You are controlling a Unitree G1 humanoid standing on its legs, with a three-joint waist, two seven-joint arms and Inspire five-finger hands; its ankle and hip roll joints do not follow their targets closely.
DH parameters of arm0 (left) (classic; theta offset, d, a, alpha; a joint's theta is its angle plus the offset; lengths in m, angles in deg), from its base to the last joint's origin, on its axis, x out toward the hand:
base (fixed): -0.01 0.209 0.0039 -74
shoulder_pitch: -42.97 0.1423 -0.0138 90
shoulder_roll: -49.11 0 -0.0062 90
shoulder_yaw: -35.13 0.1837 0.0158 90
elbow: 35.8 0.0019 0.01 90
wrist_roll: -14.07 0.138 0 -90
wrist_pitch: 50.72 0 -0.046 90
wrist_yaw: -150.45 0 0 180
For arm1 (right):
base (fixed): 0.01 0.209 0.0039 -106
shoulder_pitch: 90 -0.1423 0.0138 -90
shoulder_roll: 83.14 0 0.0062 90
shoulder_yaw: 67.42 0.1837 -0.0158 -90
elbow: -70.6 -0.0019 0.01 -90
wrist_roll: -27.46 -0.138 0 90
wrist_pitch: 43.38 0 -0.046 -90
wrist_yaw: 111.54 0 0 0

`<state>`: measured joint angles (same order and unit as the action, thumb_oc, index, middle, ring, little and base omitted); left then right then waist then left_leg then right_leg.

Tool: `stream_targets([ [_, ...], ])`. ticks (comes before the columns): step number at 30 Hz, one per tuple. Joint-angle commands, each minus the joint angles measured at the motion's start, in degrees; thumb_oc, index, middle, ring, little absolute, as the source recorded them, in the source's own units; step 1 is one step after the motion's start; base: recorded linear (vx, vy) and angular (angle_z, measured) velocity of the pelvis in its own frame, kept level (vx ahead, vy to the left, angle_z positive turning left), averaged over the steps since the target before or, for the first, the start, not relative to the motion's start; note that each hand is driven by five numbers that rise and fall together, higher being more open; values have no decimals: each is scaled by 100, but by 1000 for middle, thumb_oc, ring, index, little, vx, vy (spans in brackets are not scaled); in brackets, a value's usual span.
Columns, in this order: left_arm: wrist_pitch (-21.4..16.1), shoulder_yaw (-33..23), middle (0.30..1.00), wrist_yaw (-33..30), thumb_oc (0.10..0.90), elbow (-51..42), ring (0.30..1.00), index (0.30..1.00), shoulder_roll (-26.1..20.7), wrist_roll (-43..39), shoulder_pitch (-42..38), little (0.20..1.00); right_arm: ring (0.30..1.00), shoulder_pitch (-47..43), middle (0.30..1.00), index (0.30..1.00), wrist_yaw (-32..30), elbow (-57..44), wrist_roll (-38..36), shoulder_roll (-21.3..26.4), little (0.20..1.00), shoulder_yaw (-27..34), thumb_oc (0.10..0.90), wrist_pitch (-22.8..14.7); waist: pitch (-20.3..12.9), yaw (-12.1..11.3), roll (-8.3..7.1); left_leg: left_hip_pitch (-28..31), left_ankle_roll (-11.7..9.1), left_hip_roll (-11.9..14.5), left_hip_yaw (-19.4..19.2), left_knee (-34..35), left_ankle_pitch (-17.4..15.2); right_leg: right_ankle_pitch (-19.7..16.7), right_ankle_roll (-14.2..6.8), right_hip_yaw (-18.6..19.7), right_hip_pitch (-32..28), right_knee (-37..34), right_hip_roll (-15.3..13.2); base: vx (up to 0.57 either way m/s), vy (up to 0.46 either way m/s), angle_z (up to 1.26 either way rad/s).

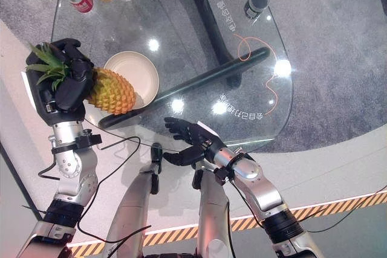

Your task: Pick up the fruit to the plate

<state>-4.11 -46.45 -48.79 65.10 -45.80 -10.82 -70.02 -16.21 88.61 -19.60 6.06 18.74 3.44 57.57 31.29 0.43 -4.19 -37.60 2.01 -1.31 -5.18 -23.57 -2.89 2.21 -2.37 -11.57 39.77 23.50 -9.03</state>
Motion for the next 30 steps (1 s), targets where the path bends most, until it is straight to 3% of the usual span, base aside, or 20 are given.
stream_targets([
  [1, -1135, -194, 300, -658, 100, -604, 300, 300, -159, 1038, -559, 200, 900, -259, 900, 900, 385, -504, -410, 69, 900, -205, 800, -36, -150, -83, 87, -15, -38, -231, -205, -69, -210, -147, -265, 138, 55, 282, 438, -4, 77, -11],
  [6, -1358, -156, 300, -1126, 100, -301, 300, 300, -169, 1489, -896, 200, 900, -442, 900, 900, 529, -241, -503, 50, 900, -441, 800, 91, -150, -29, 84, -211, -73, -261, -248, -78, -176, -205, -241, 181, 254, 256, 464, 5, 75, -4],
  [10, -1423, -137, 300, -1955, 100, -159, 300, 300, -130, 2235, -1138, 200, 900, -572, 900, 900, 633, -52, -512, 20, 900, -650, 800, 258, -150, -9, 79, -361, -79, -312, -279, -61, -149, -246, -224, 198, 406, 222, 498, 0, 71, 0],
  [17, -1203, -66, 300, -3277, 100, 128, 300, 300, -167, 3561, -1563, 200, 900, -812, 900, 900, 721, 190, -628, 32, 900, -811, 800, 325, -150, 21, 56, -615, -95, -377, -301, -64, -95, -320, -211, 214, 647, 196, 551, 4, 62, -1],
  [30, -1228, 69, 300, -4164, 100, 845, 300, 300, -247, 4187, -2042, 200, 900, -1068, 900, 900, 792, 414, -681, 1, 900, -935, 800, 311, -150, 87, 18, -1119, -120, -437, -316, -98, -8, -444, -208, 196, 1155, 238, 622, 1, 48, 0],
])
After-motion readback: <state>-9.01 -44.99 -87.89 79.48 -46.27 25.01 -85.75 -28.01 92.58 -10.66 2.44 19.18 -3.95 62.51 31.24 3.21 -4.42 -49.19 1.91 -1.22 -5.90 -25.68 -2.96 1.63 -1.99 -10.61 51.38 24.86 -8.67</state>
